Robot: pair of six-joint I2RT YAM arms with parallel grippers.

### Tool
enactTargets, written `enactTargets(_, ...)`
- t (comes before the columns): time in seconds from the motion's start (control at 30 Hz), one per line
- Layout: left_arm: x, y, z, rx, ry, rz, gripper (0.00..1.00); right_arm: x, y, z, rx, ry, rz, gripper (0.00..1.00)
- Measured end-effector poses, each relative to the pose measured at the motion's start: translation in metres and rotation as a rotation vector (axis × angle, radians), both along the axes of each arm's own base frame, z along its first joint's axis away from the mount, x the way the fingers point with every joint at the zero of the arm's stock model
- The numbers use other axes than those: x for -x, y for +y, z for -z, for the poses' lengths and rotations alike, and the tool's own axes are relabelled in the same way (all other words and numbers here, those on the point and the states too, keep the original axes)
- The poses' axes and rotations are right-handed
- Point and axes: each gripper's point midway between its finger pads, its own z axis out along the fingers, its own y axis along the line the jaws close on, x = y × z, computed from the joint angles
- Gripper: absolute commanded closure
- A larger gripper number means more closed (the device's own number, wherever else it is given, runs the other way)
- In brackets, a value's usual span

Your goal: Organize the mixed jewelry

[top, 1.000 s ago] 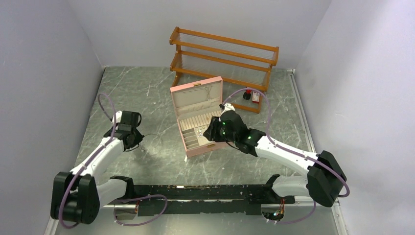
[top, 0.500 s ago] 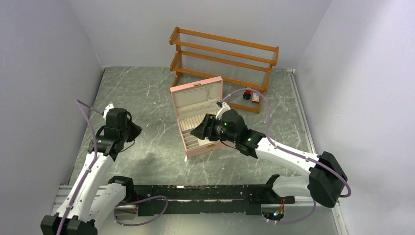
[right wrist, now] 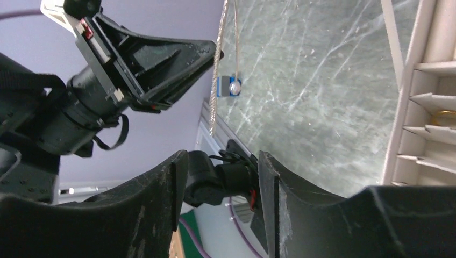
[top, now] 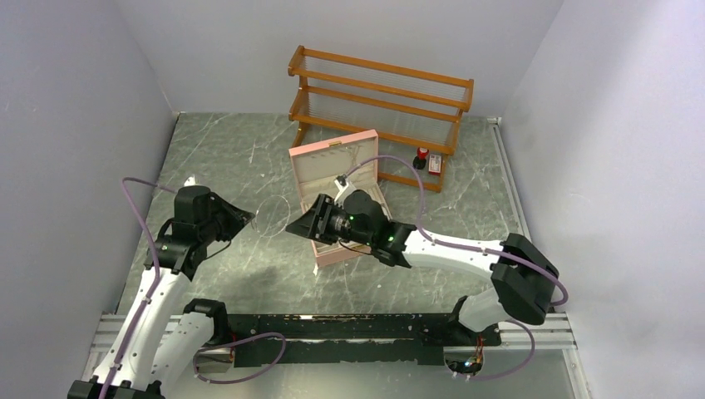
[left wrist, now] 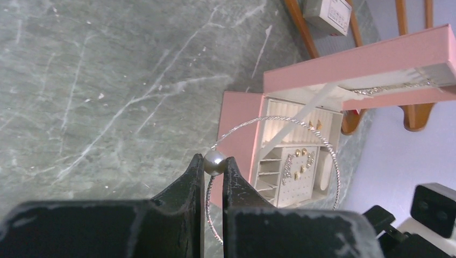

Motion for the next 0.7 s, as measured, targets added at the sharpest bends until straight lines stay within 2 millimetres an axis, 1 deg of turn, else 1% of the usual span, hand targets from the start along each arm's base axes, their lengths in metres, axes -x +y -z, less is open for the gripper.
enactTargets(0.17,0.000,-0.008,-0.001,0.039,-0.005,0.024,0.95,-0.008,0.011,0.000,-0.032,0.023,0.034,0.50)
enactTargets(0.27,0.000,-0.012,0.000,0.058,-0.004,0.038,0.95,-0.015,0.020,0.000,-0.036,0.023,0.041,0.55)
enactTargets(0.4,0.001,-0.015,0.002,0.073,0.000,0.048,0.94,-0.021,0.028,-0.004,-0.047,0.014,0.046,0.69)
enactTargets(0.53,0.000,-0.016,0.001,0.077,-0.003,0.055,0.92,-0.024,0.028,-0.004,-0.047,0.008,0.061,0.90)
enactTargets(0.6,0.000,-0.017,0.000,0.081,-0.005,0.059,0.86,-0.027,0.028,-0.003,-0.040,-0.005,0.071,1.00)
enactTargets(0.67,-0.001,-0.018,-0.001,0.084,-0.010,0.066,0.77,-0.030,0.026,-0.002,-0.030,-0.024,0.087,1.00)
enactTargets(0.7,-0.001,-0.019,-0.002,0.086,-0.013,0.073,0.68,-0.032,0.025,-0.002,-0.022,-0.036,0.091,1.00)
